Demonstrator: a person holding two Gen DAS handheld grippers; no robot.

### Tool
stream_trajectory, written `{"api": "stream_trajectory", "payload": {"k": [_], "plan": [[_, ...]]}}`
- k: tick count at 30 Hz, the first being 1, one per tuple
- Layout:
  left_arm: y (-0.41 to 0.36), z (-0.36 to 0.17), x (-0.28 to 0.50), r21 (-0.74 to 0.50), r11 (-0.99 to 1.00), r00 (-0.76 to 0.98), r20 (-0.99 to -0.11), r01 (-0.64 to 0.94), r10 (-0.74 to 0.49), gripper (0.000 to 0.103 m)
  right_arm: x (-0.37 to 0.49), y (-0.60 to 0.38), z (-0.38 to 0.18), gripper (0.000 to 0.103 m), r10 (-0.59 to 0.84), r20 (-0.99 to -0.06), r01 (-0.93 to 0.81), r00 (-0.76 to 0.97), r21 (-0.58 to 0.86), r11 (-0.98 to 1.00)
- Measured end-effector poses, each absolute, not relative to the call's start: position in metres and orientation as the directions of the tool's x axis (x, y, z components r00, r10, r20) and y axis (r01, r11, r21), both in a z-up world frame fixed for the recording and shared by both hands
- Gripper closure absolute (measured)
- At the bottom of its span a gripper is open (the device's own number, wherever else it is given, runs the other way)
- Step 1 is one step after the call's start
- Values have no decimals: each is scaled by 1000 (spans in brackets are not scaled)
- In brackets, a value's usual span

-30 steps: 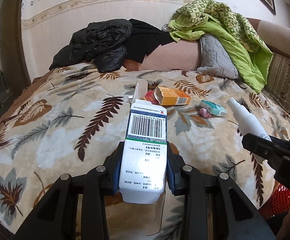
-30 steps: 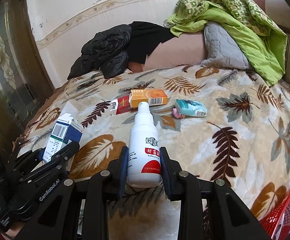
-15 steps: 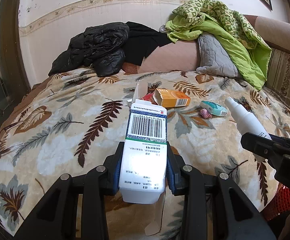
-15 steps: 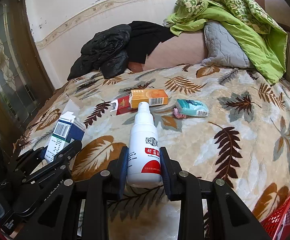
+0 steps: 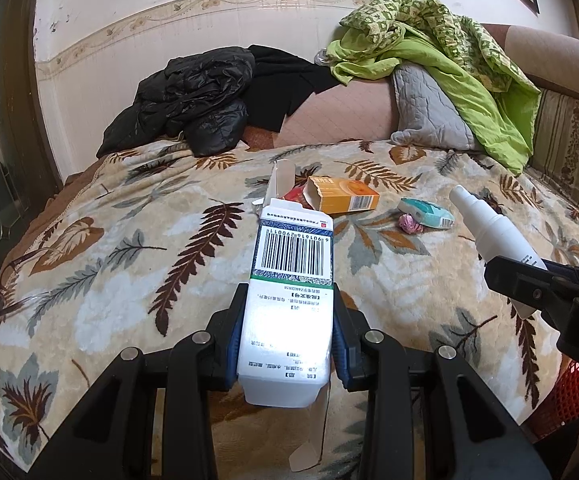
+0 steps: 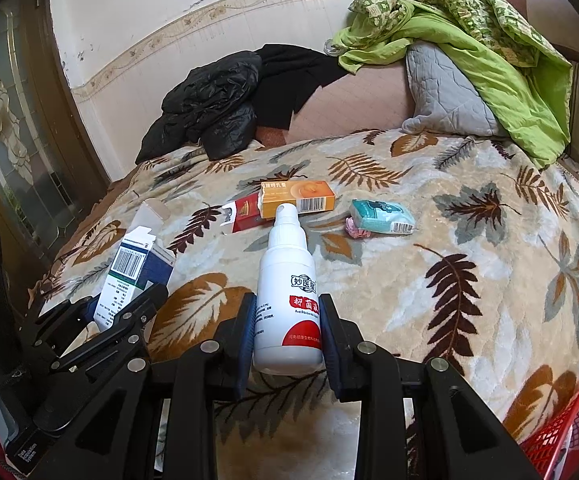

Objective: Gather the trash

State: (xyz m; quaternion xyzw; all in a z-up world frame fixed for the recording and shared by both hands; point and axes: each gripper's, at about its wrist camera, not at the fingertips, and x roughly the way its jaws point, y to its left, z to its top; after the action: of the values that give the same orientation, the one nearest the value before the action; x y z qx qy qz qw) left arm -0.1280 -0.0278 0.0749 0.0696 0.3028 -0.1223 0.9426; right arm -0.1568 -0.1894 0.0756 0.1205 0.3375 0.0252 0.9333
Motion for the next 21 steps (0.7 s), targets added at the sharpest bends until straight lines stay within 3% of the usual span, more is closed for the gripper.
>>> {"api": "stream_trajectory", "payload": {"k": [21], "plan": [[-33, 75, -130, 61, 961, 787, -589, 271, -185, 68, -155, -187, 74, 71, 135, -630, 30, 765, 245, 969]]}}
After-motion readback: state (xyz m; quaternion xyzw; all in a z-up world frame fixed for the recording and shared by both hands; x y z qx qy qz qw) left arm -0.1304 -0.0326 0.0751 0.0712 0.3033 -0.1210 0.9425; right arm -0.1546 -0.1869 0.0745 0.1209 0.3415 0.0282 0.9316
